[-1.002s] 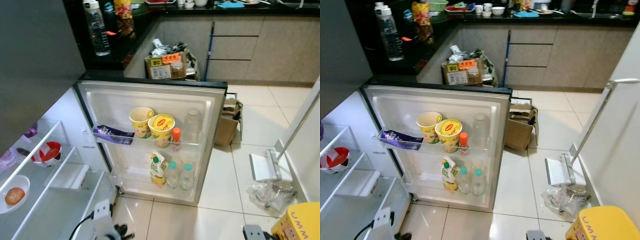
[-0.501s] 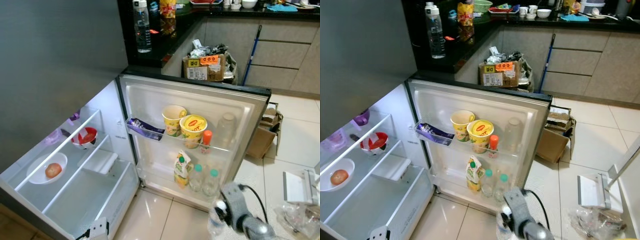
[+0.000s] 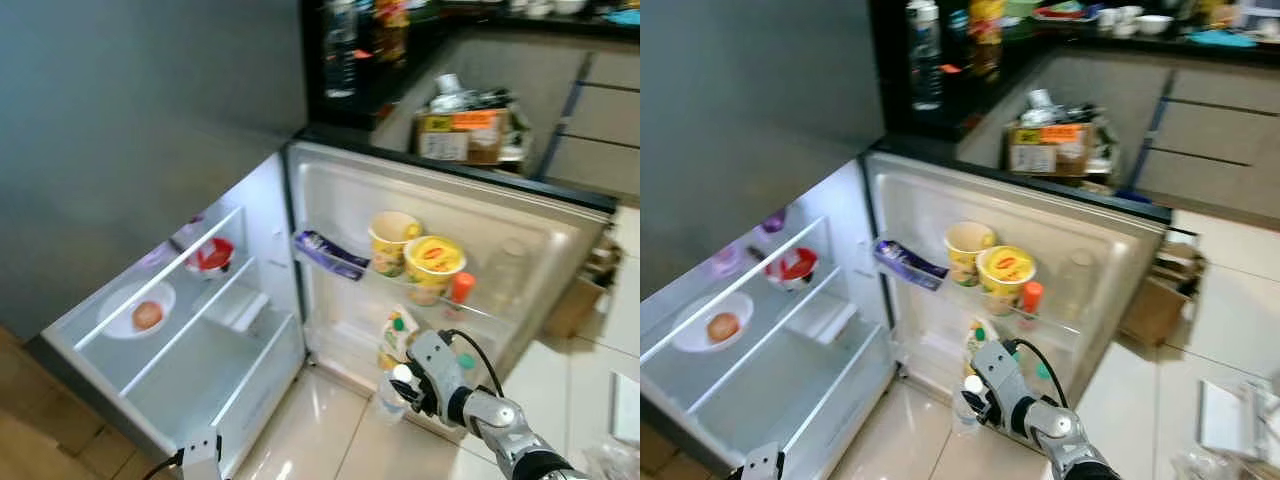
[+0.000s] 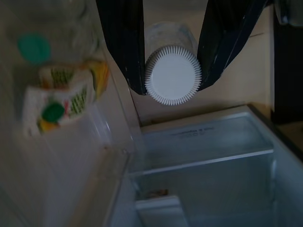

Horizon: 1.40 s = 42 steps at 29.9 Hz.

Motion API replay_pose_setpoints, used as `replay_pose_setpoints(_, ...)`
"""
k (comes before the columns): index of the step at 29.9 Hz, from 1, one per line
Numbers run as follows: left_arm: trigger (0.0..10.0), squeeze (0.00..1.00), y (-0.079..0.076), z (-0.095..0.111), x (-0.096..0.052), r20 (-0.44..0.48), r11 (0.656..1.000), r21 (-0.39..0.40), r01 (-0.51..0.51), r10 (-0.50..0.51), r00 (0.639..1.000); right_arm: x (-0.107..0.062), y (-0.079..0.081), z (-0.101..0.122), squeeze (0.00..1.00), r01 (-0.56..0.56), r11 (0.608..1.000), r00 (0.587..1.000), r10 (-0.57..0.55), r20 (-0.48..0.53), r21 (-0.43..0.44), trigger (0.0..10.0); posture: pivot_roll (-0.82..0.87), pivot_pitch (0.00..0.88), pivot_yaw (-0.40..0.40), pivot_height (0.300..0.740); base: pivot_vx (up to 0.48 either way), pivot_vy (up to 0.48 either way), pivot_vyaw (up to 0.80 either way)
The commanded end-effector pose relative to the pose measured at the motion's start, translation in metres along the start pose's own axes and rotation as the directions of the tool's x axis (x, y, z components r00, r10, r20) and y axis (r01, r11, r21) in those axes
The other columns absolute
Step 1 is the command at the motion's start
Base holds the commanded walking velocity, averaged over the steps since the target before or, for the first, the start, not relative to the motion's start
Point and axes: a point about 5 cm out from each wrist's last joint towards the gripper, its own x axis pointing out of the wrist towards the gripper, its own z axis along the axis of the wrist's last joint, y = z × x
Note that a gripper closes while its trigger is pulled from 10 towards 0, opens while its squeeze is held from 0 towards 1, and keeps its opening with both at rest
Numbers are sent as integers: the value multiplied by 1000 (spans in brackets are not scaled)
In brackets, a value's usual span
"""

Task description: Restocking fridge

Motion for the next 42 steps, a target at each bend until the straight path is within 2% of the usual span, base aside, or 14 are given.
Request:
replay_pose_setpoints(1, 10000, 0, 2, -3, -1, -12, 1000, 12, -8, 8, 1000, 4, -1, 11, 0, -7, 999, 999, 9, 49, -49, 10000, -86, 0, -4, 740, 0, 0, 775)
replay_pose_setpoints(5, 10000, 0, 2, -3, -1, -13, 1000, 15, -7, 7, 1000, 2, -20, 25, 0, 113, 982, 992, -104, 67, -149, 10000, -86, 0, -5, 740, 0, 0, 577)
replay_pose_setpoints(7, 10000, 0, 2, -3, -1, -13, 1000, 15, -7, 7, 1000, 2, -20, 25, 0, 113, 982, 992, -104, 67, -149, 10000, -86, 0, -5, 740, 0, 0, 0)
replay_pose_setpoints(10, 10000, 0, 1, -3, -1, -13, 1000, 18, -4, 4, 1000, -6, -49, 39, 0, 282, 934, 959, -266, 98, -220, 10000, -83, 0, -6, 740, 0, 0, 0)
replay_pose_setpoints(16, 10000, 0, 1, -3, -1, -13, 1000, 20, -3, 3, 1000, -13, -68, 46, 0, 380, 886, 925, -365, 106, -265, 10000, -83, 0, -6, 740, 0, 0, 0)
replay_pose_setpoints(20, 10000, 0, 1, -4, -1, -16, 1000, 20, -3, 3, 1000, -19, -78, 40, 0, 417, 847, 902, -429, 38, -330, 10000, -80, 0, -11, 740, 0, 0, 0)
replay_pose_setpoints(23, 10000, 0, 2, -6, -1, -20, 1000, 21, -3, 3, 1000, -32, -95, 32, 0, 487, 785, 844, -535, -23, -384, 10000, -78, 0, -12, 740, 0, 0, 0)
replay_pose_setpoints(24, 10000, 0, 2, -6, -1, -20, 1000, 21, -3, 3, 1000, -32, -95, 32, 0, 487, 785, 844, -535, -23, -384, 10000, -78, 0, -12, 740, 0, 0, 0)
replay_pose_setpoints(27, 10000, 0, 2, -5, -1, -19, 1000, 24, -1, 2, 1000, -43, -107, 29, 0, 555, 732, 788, -615, -33, -396, 10000, -79, 0, -12, 740, 0, 0, 0)
replay_pose_setpoints(30, 10000, 0, 2, -5, -1, -18, 1000, 24, -1, 1, 1000, -45, -109, 28, 0, 567, 722, 777, -629, -36, -397, 10000, -79, 0, -12, 740, 0, 0, 0)
replay_pose_setpoints(31, 10000, 0, 2, -4, -1, -16, 1000, 27, 2, -1, 1000, -51, -113, 24, 0, 583, 708, 757, -652, -50, -398, 10000, -79, 0, -12, 740, 0, 0, 0)
replay_pose_setpoints(34, 10000, 0, 1, -3, -1, -16, 1000, 28, 3, -2, 1000, -52, -113, 22, 0, 584, 707, 753, -655, -59, -399, 10000, -79, 0, -12, 740, 0, 0, 0)
replay_pose_setpoints(38, 10000, 0, 0, -2, -1, -16, 999, 34, 7, -6, 1000, -48, -102, 10, 0, 538, 754, 780, -615, -116, -377, 10000, -83, 0, -9, 740, 0, 0, 0)
replay_pose_setpoints(42, 10000, 0, 0, -2, 0, -15, 999, 35, 8, -8, 1000, -44, -95, 6, 0, 519, 776, 795, -592, -132, -358, 10000, -83, 0, -9, 740, 0, 0, 0)
